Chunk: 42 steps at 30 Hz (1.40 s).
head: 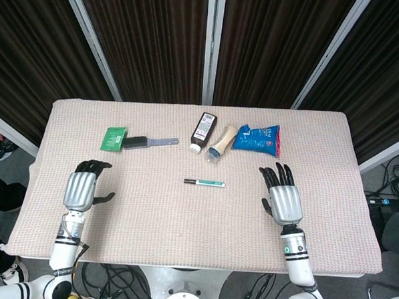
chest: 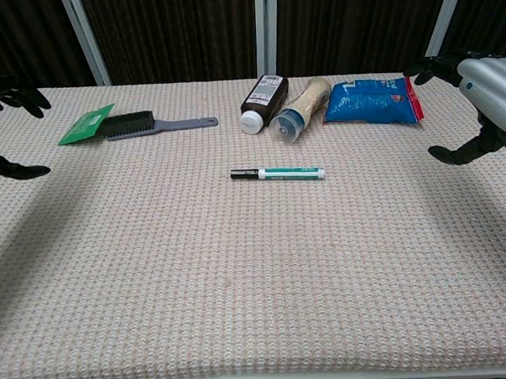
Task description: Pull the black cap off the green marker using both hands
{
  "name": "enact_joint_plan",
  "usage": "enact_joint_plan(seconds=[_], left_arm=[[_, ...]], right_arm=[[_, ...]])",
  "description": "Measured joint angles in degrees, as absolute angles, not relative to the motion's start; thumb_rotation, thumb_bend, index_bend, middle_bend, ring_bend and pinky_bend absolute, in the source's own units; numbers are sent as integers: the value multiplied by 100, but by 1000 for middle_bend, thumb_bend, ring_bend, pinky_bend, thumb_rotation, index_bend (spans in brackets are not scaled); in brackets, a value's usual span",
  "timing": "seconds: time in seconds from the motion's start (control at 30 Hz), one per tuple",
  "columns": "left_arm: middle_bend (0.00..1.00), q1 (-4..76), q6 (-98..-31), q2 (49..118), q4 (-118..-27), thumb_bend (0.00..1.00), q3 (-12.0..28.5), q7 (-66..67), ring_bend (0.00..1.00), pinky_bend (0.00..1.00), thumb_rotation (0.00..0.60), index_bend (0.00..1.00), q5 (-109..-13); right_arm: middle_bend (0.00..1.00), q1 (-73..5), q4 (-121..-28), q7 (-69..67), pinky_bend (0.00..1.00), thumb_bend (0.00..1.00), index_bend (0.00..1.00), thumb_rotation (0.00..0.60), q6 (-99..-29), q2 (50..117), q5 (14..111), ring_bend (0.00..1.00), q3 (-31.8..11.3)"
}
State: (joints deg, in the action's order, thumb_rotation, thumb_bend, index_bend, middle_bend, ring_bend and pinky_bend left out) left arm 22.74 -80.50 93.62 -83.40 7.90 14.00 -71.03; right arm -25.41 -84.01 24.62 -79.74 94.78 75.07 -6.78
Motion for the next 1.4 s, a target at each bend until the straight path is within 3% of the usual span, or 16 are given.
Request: enact_joint_plan(seconds=[0.2, 0.3, 0.4, 0.6, 0.97, 1.17, 1.27, 1.4], left_arm=[[274, 2243, -7930, 9347, -8307, 0, 861, 1353, 187, 216, 600, 296, -7057], [275, 2284, -7876, 9269, -8396, 0, 927, 1420, 187, 216, 600, 297, -7082], [275, 2317, -7783, 9238, -8508, 0, 976, 1464, 187, 216, 600, 296, -7042], [281, 2435, -7578, 9160, -8828, 0, 1068, 1779, 187, 221, 600, 296, -6909], [285, 2616, -7428, 9129, -9140, 0, 1201, 2032, 187, 240, 600, 296, -6814], [303, 2653, -7414, 9164, -8977, 0, 1213, 1960, 215, 294, 600, 296, -6865], [284, 2678, -7410, 9177, -8863, 0, 1192, 1895, 270, 412, 600, 296, -6993], [297, 2726, -7327, 9178, -8739, 0, 1144, 1932, 279, 416, 600, 297, -7029]], right_arm=[[229, -2639, -8561, 2461, 34, 150, 139, 600, -7842, 9437, 7702, 24, -722], [312, -2776, -8629, 2593, 98, 151, 215, 600, -7774, 9476, 7774, 79, -846], [319, -2933, -8621, 2797, 114, 151, 278, 600, -7606, 9587, 7718, 87, -983], [336, -3379, -8473, 3524, 126, 159, 330, 600, -6966, 9953, 7145, 114, -1257], [384, -4268, -7349, 4615, 127, 172, 351, 600, -6164, 11045, 5832, 143, -1703], [414, -4475, -6895, 4678, 127, 214, 391, 600, -6081, 11341, 5667, 164, -1754], [425, -4517, -6749, 4642, 128, 215, 409, 600, -6074, 11411, 5627, 169, -1751], [430, -4558, -6600, 4590, 130, 215, 416, 600, -6038, 11463, 5590, 170, -1734]])
